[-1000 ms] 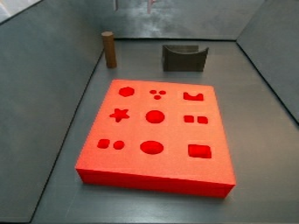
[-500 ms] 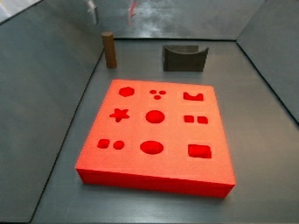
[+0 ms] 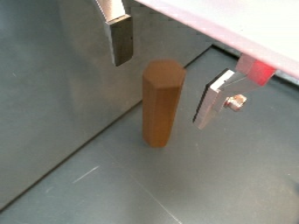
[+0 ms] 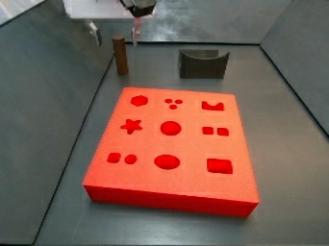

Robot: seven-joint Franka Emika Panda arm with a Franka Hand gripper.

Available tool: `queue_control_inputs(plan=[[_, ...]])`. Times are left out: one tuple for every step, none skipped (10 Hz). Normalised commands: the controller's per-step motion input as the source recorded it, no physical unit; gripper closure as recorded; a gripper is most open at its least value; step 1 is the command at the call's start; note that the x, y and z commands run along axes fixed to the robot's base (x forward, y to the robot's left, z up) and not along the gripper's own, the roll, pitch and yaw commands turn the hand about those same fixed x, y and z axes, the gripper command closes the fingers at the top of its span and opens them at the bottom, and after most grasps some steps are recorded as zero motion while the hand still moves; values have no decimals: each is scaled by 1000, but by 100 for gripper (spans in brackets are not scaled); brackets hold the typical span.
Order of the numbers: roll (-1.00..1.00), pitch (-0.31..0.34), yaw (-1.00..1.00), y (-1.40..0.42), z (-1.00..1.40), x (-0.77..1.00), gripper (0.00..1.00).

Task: Pick up the hexagon object. Move up. Move to above the board. Insert the hexagon object.
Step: Pick up the hexagon object.

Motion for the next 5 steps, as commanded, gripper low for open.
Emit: queue_control_inputs(plan=[[19,-156,0,-43,-583,71,0],[0,0,0,0,0,0,0],[0,0,0,0,0,0,100],[0,0,0,0,0,0,100],[0,0,0,0,0,0,100]])
